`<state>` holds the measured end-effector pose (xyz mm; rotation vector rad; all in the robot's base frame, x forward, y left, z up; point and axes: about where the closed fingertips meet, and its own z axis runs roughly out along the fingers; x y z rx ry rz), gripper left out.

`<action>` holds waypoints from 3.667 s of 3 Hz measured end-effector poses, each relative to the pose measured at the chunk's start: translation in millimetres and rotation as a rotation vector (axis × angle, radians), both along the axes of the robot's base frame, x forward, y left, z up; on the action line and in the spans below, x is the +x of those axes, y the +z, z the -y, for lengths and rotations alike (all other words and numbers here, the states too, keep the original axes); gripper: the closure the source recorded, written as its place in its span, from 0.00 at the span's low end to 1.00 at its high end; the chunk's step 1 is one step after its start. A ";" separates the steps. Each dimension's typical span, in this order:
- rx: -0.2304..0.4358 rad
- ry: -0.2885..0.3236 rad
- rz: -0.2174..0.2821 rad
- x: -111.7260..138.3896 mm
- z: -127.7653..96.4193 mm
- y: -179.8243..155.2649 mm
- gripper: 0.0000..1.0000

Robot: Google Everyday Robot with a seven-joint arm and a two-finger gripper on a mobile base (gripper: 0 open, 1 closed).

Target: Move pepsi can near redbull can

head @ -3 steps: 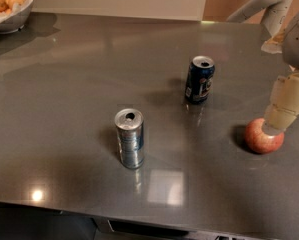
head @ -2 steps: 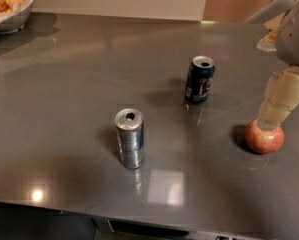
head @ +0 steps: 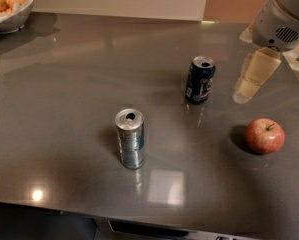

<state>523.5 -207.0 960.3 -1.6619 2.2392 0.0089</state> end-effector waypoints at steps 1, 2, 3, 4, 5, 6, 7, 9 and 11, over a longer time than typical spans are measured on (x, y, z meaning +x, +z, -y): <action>0.078 -0.014 0.008 40.8 -6.4 -12.3 0.00; 0.159 -0.028 0.008 68.2 -20.6 -25.4 0.00; 0.202 -0.028 0.004 82.3 -34.9 -42.8 0.00; 0.207 -0.014 0.000 84.8 -40.8 -52.6 0.00; 0.222 0.004 -0.008 86.3 -44.0 -59.1 0.17; 0.243 0.017 -0.015 88.0 -47.2 -59.6 0.39; 0.275 0.035 -0.025 85.2 -51.3 -55.4 0.62; 0.353 0.146 -0.079 34.7 -69.1 -32.1 1.00; 0.391 0.310 -0.105 -36.5 -109.0 -19.1 1.00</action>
Offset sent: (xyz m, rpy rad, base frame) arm 0.0992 0.0348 -0.0372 0.2598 -0.0062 -0.0498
